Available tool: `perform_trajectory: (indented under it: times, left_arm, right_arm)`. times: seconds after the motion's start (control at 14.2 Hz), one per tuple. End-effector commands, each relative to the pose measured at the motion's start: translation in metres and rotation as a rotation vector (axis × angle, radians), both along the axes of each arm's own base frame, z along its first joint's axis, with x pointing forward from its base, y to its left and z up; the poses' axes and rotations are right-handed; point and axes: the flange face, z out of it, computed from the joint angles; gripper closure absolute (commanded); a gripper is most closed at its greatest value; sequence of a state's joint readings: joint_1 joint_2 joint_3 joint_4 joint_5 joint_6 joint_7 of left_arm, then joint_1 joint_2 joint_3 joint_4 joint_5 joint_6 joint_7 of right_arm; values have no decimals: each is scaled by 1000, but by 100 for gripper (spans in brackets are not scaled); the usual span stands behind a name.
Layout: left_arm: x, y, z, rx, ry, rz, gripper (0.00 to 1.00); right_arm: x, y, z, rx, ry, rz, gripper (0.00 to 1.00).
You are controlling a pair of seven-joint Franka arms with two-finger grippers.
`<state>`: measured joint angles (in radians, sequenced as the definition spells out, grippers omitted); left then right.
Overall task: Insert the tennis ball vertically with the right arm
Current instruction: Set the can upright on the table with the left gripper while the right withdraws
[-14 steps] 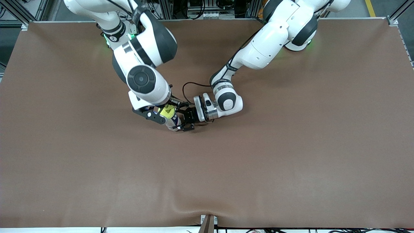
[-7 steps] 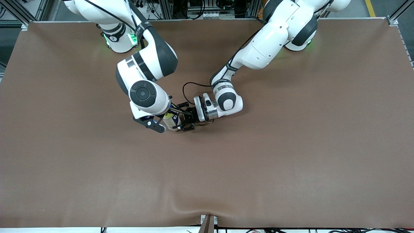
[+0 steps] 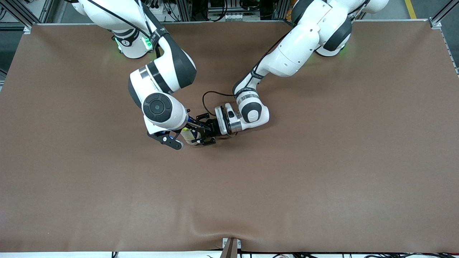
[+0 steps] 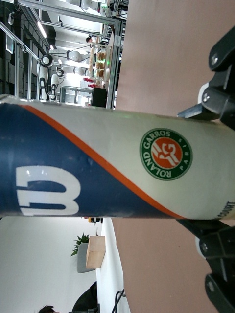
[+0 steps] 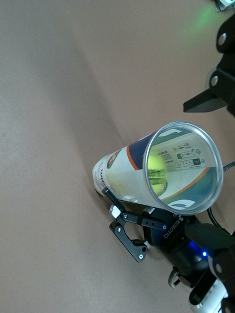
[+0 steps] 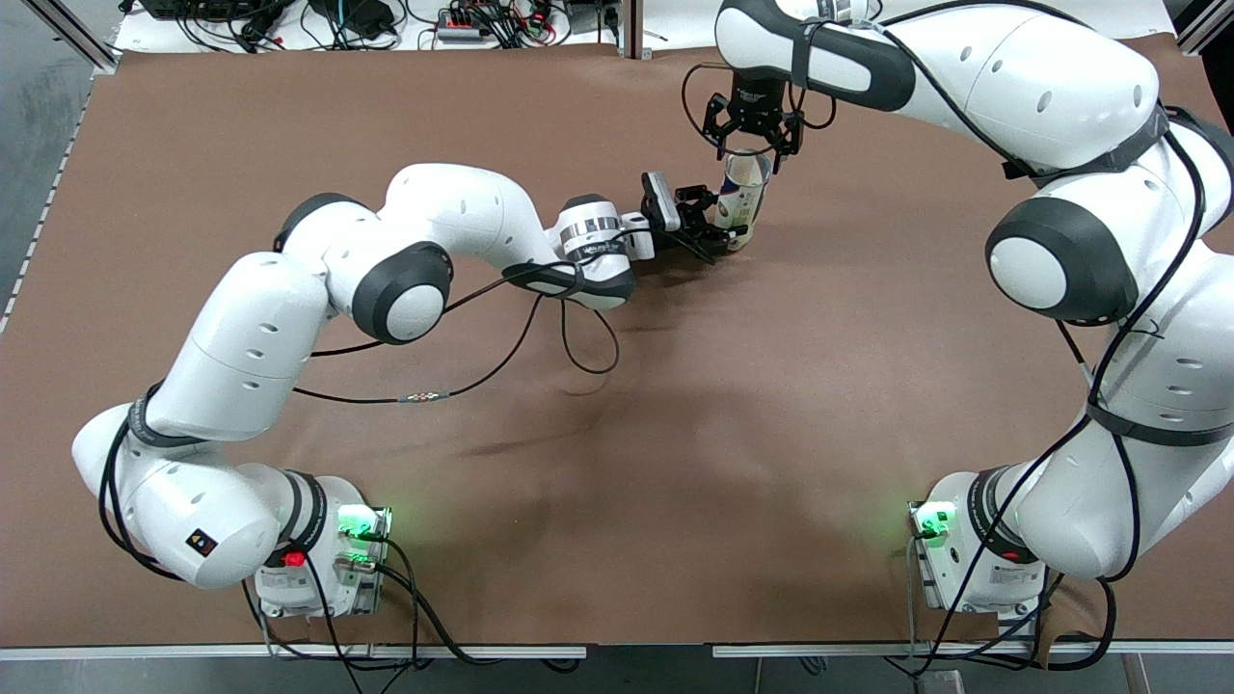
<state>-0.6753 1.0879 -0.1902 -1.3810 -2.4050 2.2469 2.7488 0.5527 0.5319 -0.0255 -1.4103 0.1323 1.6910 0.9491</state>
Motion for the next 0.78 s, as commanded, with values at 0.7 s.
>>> perform_trajectory:
  times: [0.7]
  left_arm:
    - [-3,5,2,25,-53,29,0]
  right_arm:
    - [49,-153,85,132,-65,135,0]
